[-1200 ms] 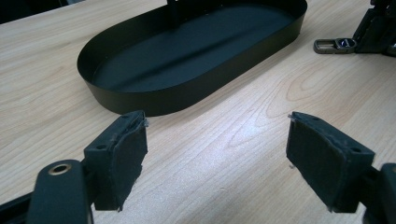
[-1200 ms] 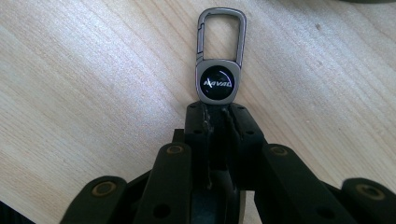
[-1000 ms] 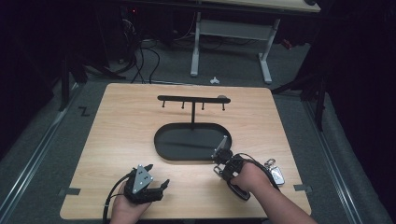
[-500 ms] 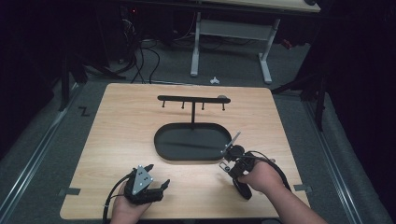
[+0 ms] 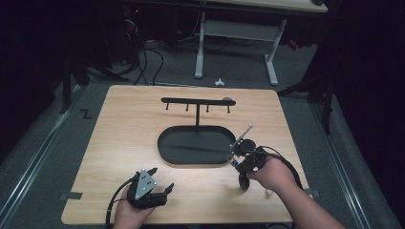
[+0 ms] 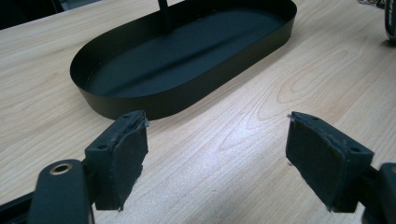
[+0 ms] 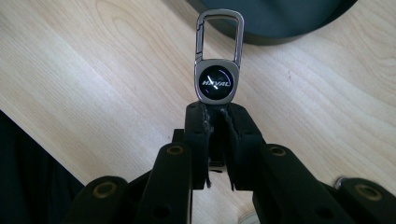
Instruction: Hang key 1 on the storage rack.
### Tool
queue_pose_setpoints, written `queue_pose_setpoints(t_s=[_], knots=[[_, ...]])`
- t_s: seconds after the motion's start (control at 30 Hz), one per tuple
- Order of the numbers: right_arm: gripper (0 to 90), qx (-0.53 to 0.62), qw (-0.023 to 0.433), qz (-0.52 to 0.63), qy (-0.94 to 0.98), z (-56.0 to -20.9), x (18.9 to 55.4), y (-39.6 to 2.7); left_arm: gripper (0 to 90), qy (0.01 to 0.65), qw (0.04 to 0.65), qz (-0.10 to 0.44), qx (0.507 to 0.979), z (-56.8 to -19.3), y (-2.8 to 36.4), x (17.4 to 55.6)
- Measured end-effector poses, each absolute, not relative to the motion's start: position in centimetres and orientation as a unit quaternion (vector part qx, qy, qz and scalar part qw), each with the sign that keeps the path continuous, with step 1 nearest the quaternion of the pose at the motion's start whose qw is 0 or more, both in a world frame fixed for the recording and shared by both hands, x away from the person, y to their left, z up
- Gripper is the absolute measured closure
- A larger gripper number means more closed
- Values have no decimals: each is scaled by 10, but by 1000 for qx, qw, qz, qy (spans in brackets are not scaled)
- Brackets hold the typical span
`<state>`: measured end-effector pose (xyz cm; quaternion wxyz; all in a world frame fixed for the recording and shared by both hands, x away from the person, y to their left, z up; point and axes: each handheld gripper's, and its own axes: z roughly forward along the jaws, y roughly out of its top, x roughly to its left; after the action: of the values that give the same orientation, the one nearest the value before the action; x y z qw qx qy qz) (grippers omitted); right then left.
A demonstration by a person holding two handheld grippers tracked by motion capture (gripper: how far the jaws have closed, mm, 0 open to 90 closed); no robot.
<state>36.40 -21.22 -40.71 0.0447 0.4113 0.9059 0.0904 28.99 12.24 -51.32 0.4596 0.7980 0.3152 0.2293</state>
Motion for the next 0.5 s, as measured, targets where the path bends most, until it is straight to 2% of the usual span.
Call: queue_pose_setpoints(t_s=[0.5], knots=[[807, 418, 60, 114, 899, -384, 372, -207, 221, 327, 455, 235, 794, -513, 134, 286]])
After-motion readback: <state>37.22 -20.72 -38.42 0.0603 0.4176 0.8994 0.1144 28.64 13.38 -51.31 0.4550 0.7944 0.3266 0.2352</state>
